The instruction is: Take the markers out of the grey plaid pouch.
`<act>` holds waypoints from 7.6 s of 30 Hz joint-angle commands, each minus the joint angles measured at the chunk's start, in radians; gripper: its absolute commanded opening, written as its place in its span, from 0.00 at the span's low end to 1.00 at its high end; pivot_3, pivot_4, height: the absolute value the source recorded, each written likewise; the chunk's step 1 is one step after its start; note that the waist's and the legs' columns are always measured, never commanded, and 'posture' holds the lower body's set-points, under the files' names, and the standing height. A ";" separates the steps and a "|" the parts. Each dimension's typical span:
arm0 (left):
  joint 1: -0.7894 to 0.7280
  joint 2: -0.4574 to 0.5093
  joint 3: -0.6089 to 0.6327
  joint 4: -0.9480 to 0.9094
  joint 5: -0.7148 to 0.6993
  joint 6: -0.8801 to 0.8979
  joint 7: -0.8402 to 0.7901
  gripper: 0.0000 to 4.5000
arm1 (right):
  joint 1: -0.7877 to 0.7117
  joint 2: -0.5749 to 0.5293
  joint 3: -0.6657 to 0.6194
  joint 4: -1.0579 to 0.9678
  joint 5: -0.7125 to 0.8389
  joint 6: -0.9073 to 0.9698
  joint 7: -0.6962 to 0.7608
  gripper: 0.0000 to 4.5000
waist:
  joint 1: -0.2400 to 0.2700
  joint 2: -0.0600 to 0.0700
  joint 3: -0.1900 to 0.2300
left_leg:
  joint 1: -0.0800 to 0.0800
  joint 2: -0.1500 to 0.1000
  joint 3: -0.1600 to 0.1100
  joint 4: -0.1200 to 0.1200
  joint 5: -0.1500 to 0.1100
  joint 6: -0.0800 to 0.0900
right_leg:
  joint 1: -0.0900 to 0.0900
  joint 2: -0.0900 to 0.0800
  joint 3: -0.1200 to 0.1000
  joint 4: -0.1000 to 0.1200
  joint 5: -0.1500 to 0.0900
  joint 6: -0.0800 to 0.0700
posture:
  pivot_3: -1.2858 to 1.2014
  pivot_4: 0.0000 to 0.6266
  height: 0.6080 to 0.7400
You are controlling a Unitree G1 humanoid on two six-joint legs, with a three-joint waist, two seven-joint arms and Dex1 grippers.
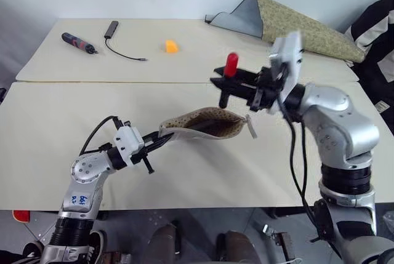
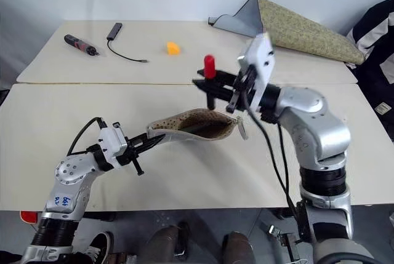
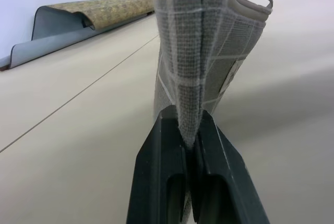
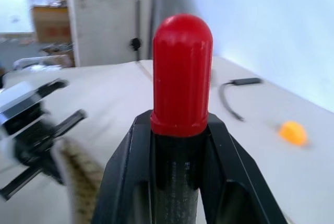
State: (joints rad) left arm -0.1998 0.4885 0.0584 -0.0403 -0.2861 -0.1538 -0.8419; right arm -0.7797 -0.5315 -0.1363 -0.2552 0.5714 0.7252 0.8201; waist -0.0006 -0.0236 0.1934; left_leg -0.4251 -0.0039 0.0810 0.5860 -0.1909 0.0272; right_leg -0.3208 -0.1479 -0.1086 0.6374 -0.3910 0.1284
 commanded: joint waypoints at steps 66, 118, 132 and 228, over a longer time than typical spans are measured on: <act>-0.029 -0.049 -0.054 -0.139 -0.033 0.094 0.018 0.00 | 0.119 -0.109 0.535 0.124 -0.642 -0.477 -0.054 0.00 | -0.004 0.003 0.002 | -0.003 0.003 0.011 0.005 -0.005 0.006 | -0.002 0.001 0.001 -0.009 0.008 0.005 | 0.52 0.24 1.00; -0.012 -0.078 -0.061 -0.230 -0.112 0.250 -0.003 0.00 | 0.088 0.076 0.541 0.278 -0.839 -0.627 -0.050 0.25 | -0.004 0.003 0.002 | -0.003 0.003 0.010 0.007 -0.005 0.006 | -0.001 0.004 0.002 -0.007 0.008 0.005 | 0.52 0.24 1.00; -0.016 -0.046 -0.015 -0.126 -0.056 0.151 0.012 0.00 | 0.131 0.027 0.406 0.077 -0.576 -0.542 0.131 0.12 | -0.003 0.003 0.002 | -0.003 0.003 0.010 0.007 -0.005 0.007 | -0.001 0.004 0.002 -0.008 0.008 0.005 | 0.52 0.24 1.00; 0.223 0.000 0.480 -0.279 -0.657 0.760 0.491 0.99 | 0.254 0.054 0.196 0.064 -0.181 -0.299 0.018 0.93 | -0.009 0.000 0.000 | -0.003 0.002 0.014 0.007 -0.010 0.004 | -0.002 0.002 0.003 -0.010 0.011 0.007 | 0.52 0.24 1.00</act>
State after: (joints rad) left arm -0.0009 0.4641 0.5737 -0.2248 -0.9960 0.6410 -0.2799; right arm -0.5205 -0.4662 0.0765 -0.1805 0.3798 0.4402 0.8248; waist -0.0099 -0.0238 0.1935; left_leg -0.4280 -0.0014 0.0953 0.5921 -0.2016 0.0303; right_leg -0.3236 -0.1457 -0.1058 0.6269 -0.3799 0.1349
